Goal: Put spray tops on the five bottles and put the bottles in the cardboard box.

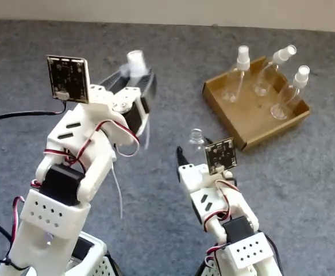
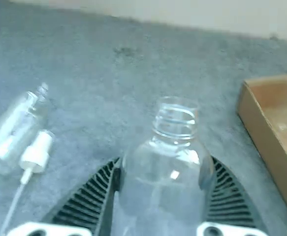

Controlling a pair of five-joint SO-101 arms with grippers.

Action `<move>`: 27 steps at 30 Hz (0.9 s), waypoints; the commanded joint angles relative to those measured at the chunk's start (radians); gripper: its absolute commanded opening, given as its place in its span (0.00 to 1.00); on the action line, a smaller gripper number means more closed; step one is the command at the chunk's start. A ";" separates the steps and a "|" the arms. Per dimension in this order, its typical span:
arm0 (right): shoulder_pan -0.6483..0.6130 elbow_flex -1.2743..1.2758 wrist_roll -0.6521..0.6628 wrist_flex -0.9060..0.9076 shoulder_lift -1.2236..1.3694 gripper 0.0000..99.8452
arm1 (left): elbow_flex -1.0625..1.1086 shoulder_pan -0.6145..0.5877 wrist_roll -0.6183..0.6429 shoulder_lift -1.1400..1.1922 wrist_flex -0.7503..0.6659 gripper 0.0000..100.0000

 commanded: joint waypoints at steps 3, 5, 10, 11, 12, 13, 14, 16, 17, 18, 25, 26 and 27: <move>-0.048 0.077 -0.003 -0.214 -0.013 0.18 | -0.044 0.021 -0.006 -0.035 -0.081 0.04; -0.048 0.108 -0.002 -0.286 -0.013 0.18 | -0.048 0.025 -0.006 -0.035 -0.081 0.04; -0.048 0.128 -0.002 -0.341 -0.013 0.18 | -0.022 0.025 -0.005 -0.038 -0.201 0.03; -0.048 0.128 -0.002 -0.341 -0.015 0.18 | -0.005 0.027 -0.005 -0.051 -0.218 0.03; -0.050 0.128 -0.002 -0.341 -0.015 0.18 | 0.016 0.028 -0.005 -0.071 -0.241 0.03; -0.050 0.128 -0.002 -0.343 -0.015 0.18 | 0.042 0.041 -0.005 -0.099 -0.270 0.03; -0.050 0.128 -0.002 -0.343 -0.015 0.18 | 0.073 0.059 -0.005 -0.133 -0.308 0.03; -0.050 0.128 -0.002 -0.343 -0.015 0.18 | 0.134 0.090 -0.009 -0.213 -0.365 0.03; -0.050 0.128 -0.002 -0.343 -0.015 0.18 | 0.168 0.108 -0.009 -0.249 -0.390 0.03; -0.050 0.128 -0.002 -0.343 -0.015 0.18 | 0.191 0.122 -0.009 -0.277 -0.407 0.03; -0.050 0.124 -0.002 -0.337 -0.015 0.17 | 0.246 0.153 -0.006 -0.315 -0.482 0.03; -0.048 0.124 -0.002 -0.337 -0.015 0.17 | 0.246 0.153 -0.006 -0.315 -0.483 0.03; -0.048 0.122 -0.002 -0.337 -0.015 0.17 | 0.246 0.153 -0.006 -0.317 -0.483 0.03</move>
